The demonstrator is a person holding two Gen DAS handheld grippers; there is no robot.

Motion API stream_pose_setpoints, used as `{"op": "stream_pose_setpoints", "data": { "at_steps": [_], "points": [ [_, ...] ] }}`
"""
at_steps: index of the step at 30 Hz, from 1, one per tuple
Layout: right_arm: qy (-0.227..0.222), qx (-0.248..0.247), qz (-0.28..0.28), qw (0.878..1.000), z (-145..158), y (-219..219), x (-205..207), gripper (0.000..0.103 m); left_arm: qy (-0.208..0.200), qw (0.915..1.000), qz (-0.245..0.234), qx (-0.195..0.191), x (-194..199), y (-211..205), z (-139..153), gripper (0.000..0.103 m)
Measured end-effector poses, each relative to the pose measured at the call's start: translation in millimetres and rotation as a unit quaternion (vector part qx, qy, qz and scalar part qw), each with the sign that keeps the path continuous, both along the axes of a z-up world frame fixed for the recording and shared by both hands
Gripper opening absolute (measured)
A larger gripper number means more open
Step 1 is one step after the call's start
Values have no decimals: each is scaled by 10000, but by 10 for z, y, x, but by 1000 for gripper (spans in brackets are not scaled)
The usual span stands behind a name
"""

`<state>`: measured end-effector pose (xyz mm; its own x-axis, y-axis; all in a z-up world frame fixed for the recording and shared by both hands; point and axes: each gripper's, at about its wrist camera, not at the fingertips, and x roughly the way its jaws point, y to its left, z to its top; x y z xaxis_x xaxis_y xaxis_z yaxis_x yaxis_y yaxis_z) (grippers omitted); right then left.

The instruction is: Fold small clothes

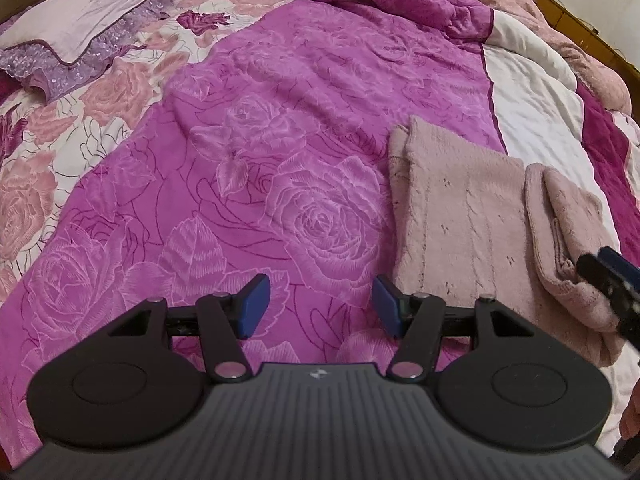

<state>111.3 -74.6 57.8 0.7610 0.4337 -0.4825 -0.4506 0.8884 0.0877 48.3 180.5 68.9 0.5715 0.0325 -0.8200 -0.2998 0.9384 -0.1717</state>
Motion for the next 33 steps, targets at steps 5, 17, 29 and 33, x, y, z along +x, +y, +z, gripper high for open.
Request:
{"op": "stream_pose_setpoints", "data": {
  "at_steps": [5, 17, 29, 33],
  "points": [
    [-244, -224, -81, 9994, -74, -12, -133, 75, -5, 10000, -6, 7, -6, -9, 3, 64],
    [-389, -1458, 342, 9880, -347, 359, -67, 85, -9, 10000, -22, -5, 4, -39, 13, 64],
    [603, -205, -789, 9948, -219, 55, 363, 27, 5, 10000, 16, -39, 0, 11, -16, 64],
    [854, 598, -1166, 9877, -135, -63, 433, 25, -10, 10000, 17, -41, -5, 19, -14, 64]
  ]
}}
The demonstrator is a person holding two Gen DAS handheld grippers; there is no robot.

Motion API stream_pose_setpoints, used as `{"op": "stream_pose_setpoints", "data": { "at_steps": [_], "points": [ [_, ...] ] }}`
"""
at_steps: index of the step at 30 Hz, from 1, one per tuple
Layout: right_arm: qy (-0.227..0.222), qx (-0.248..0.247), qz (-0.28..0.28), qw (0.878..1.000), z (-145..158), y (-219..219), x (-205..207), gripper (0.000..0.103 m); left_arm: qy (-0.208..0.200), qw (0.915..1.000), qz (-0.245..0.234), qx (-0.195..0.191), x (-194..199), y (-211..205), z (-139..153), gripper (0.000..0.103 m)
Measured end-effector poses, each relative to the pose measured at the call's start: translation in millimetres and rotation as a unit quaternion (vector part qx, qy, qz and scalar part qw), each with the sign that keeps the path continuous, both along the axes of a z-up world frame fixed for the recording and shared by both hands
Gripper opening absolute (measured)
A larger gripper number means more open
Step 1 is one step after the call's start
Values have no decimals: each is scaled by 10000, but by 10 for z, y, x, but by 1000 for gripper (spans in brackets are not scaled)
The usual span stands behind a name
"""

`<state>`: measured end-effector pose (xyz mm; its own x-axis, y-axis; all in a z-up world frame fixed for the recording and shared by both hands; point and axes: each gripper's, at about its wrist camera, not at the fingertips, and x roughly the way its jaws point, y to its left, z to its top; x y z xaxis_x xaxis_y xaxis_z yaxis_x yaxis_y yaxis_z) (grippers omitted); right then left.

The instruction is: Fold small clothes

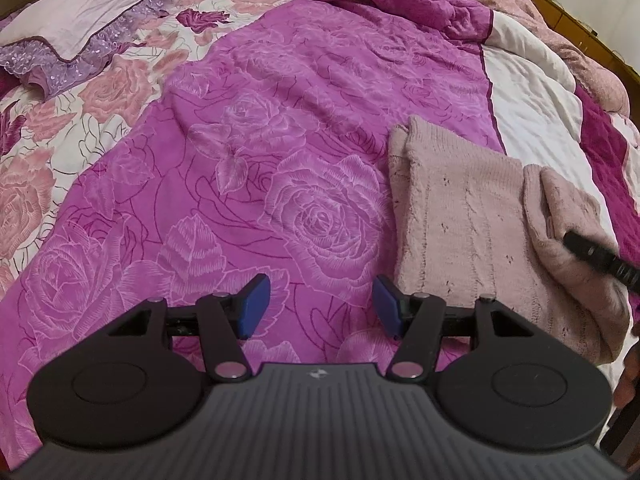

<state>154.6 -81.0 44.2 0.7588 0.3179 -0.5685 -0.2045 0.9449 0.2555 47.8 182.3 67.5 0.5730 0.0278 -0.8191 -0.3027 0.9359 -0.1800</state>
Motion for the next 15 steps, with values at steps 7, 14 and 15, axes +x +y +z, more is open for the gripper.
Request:
{"op": "stream_pose_setpoints", "data": {
  "at_steps": [7, 14, 15],
  "points": [
    [-379, 1489, -308, 9876, 441, 58, -47, 24, -88, 9998, 160, -34, -88, 194, 35, 64],
    [-603, 867, 1060, 9887, 326, 852, -281, 24, -115, 9984, 530, -169, -181, 464, 7, 64],
    [-382, 712, 1251, 9889, 193, 968, -275, 24, -124, 9984, 522, -171, -193, 478, 5, 64]
  ]
}}
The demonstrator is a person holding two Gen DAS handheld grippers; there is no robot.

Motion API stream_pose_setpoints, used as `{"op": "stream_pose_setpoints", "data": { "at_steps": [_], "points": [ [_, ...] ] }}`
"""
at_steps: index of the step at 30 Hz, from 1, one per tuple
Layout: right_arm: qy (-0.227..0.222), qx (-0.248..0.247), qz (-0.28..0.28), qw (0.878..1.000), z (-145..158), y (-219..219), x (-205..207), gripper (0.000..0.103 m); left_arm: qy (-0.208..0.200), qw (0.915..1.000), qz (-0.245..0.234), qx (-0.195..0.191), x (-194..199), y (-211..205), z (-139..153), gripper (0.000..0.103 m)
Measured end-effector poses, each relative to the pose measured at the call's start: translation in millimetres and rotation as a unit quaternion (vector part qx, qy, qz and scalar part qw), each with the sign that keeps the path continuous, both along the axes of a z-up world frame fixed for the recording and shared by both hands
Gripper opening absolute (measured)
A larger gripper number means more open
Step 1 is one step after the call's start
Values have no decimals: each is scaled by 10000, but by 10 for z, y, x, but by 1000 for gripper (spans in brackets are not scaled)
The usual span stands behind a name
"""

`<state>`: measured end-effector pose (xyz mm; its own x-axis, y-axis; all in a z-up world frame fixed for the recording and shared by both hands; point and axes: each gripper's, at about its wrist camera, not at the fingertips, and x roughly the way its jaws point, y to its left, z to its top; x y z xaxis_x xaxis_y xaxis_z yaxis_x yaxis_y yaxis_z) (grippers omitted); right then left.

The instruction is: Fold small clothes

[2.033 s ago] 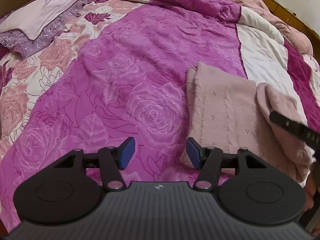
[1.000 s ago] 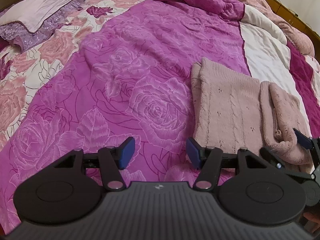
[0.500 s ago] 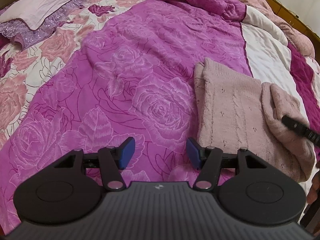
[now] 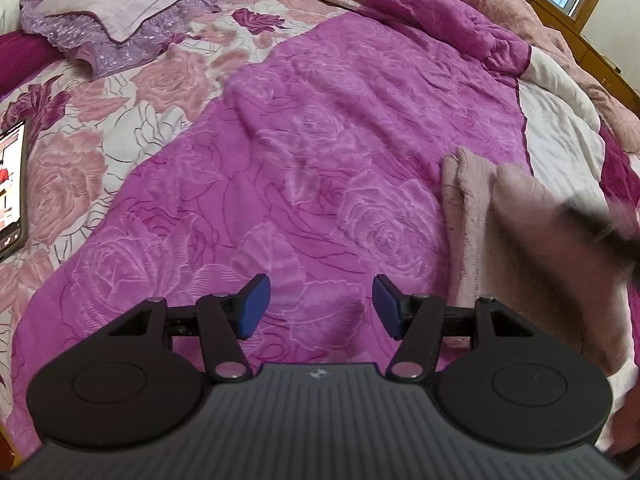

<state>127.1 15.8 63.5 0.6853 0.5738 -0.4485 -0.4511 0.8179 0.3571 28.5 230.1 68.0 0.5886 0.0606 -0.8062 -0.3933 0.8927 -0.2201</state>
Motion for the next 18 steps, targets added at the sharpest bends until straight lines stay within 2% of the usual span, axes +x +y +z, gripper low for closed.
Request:
{"op": "stream_pose_setpoints", "data": {
  "at_steps": [2, 4, 6, 9, 14, 18],
  "points": [
    [310, -279, 196, 9989, -303, 146, -8, 24, -32, 10000, -55, 17, -33, 8, 2, 64],
    [203, -348, 318, 9987, -437, 161, -66, 24, -61, 9999, -132, 69, -50, -5, 11, 64],
    [49, -430, 416, 9982, -416, 153, -107, 24, -71, 9997, -191, 122, -49, -20, 8, 64],
    [143, -426, 614, 9971, -342, 117, -92, 28, -76, 9997, -199, 114, -7, -31, 23, 64],
    [389, -210, 781, 9960, -235, -111, -205, 45, -237, 9990, -351, 138, 39, -97, 133, 64],
    [473, 105, 696, 9964, -186, -350, -330, 45, -293, 9980, -545, 87, 145, -179, 241, 64]
  ]
}}
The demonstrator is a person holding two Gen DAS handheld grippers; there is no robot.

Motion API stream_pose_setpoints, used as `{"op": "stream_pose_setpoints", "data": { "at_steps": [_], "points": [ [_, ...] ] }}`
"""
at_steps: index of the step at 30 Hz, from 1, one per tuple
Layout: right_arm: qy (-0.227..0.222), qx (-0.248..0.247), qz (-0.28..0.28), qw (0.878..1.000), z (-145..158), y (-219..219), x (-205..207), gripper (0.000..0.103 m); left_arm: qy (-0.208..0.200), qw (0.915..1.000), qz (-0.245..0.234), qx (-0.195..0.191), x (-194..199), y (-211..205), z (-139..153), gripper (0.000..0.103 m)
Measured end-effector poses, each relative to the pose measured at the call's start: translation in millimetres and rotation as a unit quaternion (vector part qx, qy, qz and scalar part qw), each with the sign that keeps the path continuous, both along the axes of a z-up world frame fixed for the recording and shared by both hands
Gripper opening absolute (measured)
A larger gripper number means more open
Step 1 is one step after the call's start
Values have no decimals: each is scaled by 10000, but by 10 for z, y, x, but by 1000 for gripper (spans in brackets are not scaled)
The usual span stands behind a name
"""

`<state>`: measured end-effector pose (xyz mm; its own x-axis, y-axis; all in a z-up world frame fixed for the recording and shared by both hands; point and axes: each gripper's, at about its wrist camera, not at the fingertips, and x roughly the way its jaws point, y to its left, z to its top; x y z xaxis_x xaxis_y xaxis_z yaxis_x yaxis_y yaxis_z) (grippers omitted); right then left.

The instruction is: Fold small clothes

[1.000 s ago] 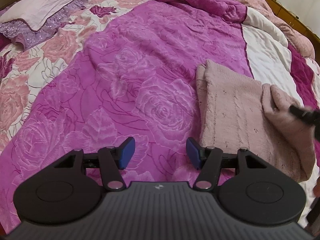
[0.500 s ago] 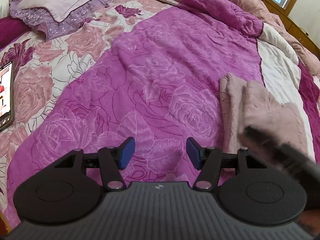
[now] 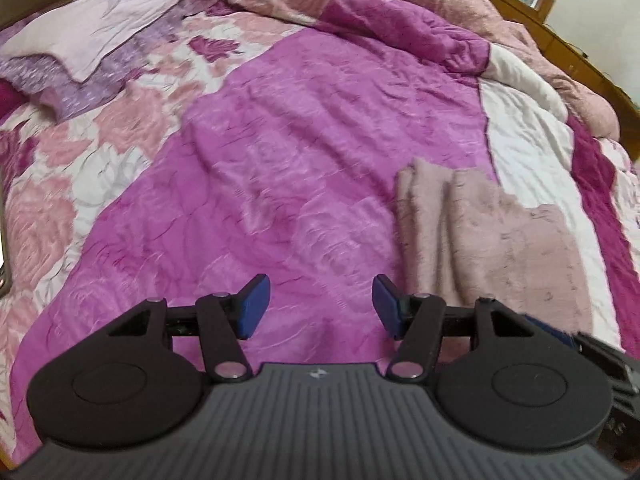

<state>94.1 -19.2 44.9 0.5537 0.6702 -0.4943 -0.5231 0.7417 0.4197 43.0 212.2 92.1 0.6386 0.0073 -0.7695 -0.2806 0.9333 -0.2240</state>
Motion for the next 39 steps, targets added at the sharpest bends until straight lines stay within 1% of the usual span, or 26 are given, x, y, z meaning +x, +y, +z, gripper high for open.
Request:
{"op": "stream_pose_setpoints", "data": {
  "at_steps": [4, 7, 9, 10, 11, 12, 13, 16, 18, 21, 24, 26, 28, 31, 32, 33, 34, 36, 37, 38, 39],
  "points": [
    [-2, 307, -440, 9986, 103, -300, -20, 45, -161, 9995, -236, -94, 189, -146, 140, 64],
    [-94, 283, -905, 9954, 158, -495, 47, 46, -308, 9984, -419, -223, 407, -284, 188, 64],
    [-110, 233, -1233, 9920, 156, -627, 113, 48, -427, 9967, -554, -400, 570, -385, 179, 64],
    [-82, 240, -1372, 9902, 143, -688, 142, 52, -449, 9959, -627, -477, 649, -430, 166, 63],
    [-43, 279, -1495, 9884, 121, -757, 163, 52, -487, 9947, -736, -532, 733, -487, 150, 62],
    [12, 337, -1622, 9862, 93, -826, 183, 52, -544, 9935, -846, -538, 819, -550, 132, 62],
    [56, 375, -1687, 9849, 62, -879, 199, 52, -575, 9927, -940, -499, 893, -608, 109, 59],
    [159, 349, -1829, 9824, -35, -981, 224, 52, -595, 9914, -1132, -280, 1152, -758, 8, 58],
    [223, 310, -1875, 9815, -105, -1020, 220, 52, -554, 9901, -1268, -238, 1310, -822, -82, 58],
    [337, 405, -1895, 9805, -168, -1091, 244, 52, -455, 9874, -1482, -327, 1496, -892, -230, 58],
    [397, 524, -1918, 9792, -209, -1128, 284, 56, -297, 9876, -1465, -479, 1638, -913, -381, 59],
    [378, 508, -1936, 9790, -226, -1132, 286, 57, -342, 9869, -1423, -673, 1665, -889, -446, 59],
    [383, 553, -1949, 9785, -254, -1138, 295, 58, -452, 9857, -1435, -757, 1658, -889, -462, 59],
    [424, 635, -1990, 9770, -291, -1152, 298, 59, -516, 9854, -1486, -646, 1660, -933, -494, 59],
    [433, 659, -2003, 9766, -294, -1151, 304, 59, -565, 9859, -1471, -564, 1650, -961, -514, 55],
    [439, 673, -2014, 9762, -300, -1152, 306, 60, -622, 9859, -1485, -450, 1622, -988, -514, 49],
    [441, 670, -2023, 9760, -303, -1151, 305, 60, -687, 9860, -1506, -210, 1591, -1041, -517, 35],
    [424, 657, -2025, 9761, -303, -1152, 294, 61, -847, 9847, -1523, -5, 1507, -1100, -495, 30],
    [413, 641, -2032, 9762, -300, -1151, 292, 61, -963, 9842, -1483, 1, 1448, -1117, -465, 27],
    [409, 632, -2038, 9761, -300, -1150, 291, 61, -1051, 9846, -1396, -103, 1397, -1104, -428, 23],
    [414, 631, -2041, 9760, -295, -1150, 292, 61, -1174, 9846, -1228, -416, 1318, -1050, -367, 22]
  ]
}}
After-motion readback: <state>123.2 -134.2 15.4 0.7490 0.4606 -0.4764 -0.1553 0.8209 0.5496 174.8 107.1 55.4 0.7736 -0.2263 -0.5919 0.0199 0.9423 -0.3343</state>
